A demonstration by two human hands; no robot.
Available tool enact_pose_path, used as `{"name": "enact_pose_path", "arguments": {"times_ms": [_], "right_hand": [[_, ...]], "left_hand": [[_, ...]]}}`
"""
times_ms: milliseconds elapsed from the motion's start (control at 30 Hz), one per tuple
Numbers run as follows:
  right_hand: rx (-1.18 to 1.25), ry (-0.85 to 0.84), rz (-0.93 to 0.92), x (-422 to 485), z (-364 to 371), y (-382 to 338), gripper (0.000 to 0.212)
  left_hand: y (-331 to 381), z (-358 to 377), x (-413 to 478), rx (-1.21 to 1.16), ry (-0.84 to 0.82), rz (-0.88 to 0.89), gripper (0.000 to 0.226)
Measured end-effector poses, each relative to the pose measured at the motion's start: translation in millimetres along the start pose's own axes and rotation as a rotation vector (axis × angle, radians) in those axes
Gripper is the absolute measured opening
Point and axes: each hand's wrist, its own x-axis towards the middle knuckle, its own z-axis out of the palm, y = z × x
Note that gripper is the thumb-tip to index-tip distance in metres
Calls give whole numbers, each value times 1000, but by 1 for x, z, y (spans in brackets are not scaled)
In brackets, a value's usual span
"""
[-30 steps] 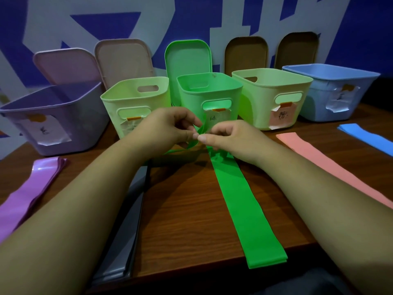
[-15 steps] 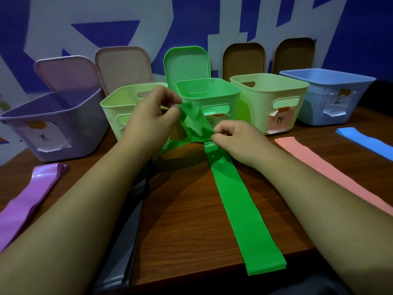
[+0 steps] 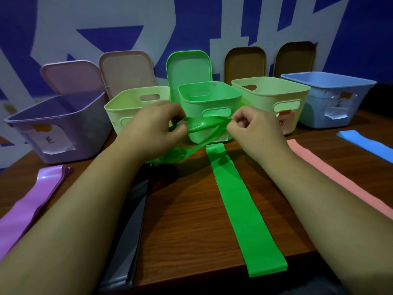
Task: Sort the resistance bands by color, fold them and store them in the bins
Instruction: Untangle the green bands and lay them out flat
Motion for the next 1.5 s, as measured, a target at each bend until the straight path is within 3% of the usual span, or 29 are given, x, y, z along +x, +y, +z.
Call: {"name": "enact_pose_path", "arguments": {"times_ms": [167, 233, 333, 400, 500, 600, 667, 767, 967, 1067, 1200, 1367, 1500], "right_hand": [[119, -17, 113, 0, 2, -4, 14], [402, -72, 281, 3, 4, -4, 20], [1020, -163, 493, 6, 10, -7, 27], [1188, -204, 540, 7, 11, -8, 29], [1080, -135, 555, 10, 12, -4, 26], [485, 23, 447, 13, 8, 4, 14], [249, 65, 315, 11, 5, 6, 9], [230, 118, 180, 8, 2, 6, 7], [249, 161, 146, 6, -2, 4, 9], [300, 77, 154, 6, 0, 2, 12], [336, -53, 112, 2, 7, -4, 13], [386, -144, 44, -1, 9, -9, 15], [441, -168, 39, -3, 11, -12, 17]], "left_hand": [[1, -1, -3, 100, -97, -132, 52], [6, 1, -3, -54, -106, -198, 54], [13, 5, -4, -442, -97, -316, 46], [15, 6, -4, -585, -101, -316, 44], [16, 7, -3, -747, -93, -330, 41], [11, 3, -3, -809, -69, -357, 38], [5, -2, -4, -765, -123, -361, 38], [5, -10, -6, -695, -308, -426, 46], [1, -15, -12, -567, -571, -407, 61], [1, -10, -10, -522, -590, -409, 72], [2, -3, -7, -513, -619, -342, 60], [0, 8, -3, -445, -462, -294, 36], [5, 16, -2, -524, -336, -218, 45]]}}
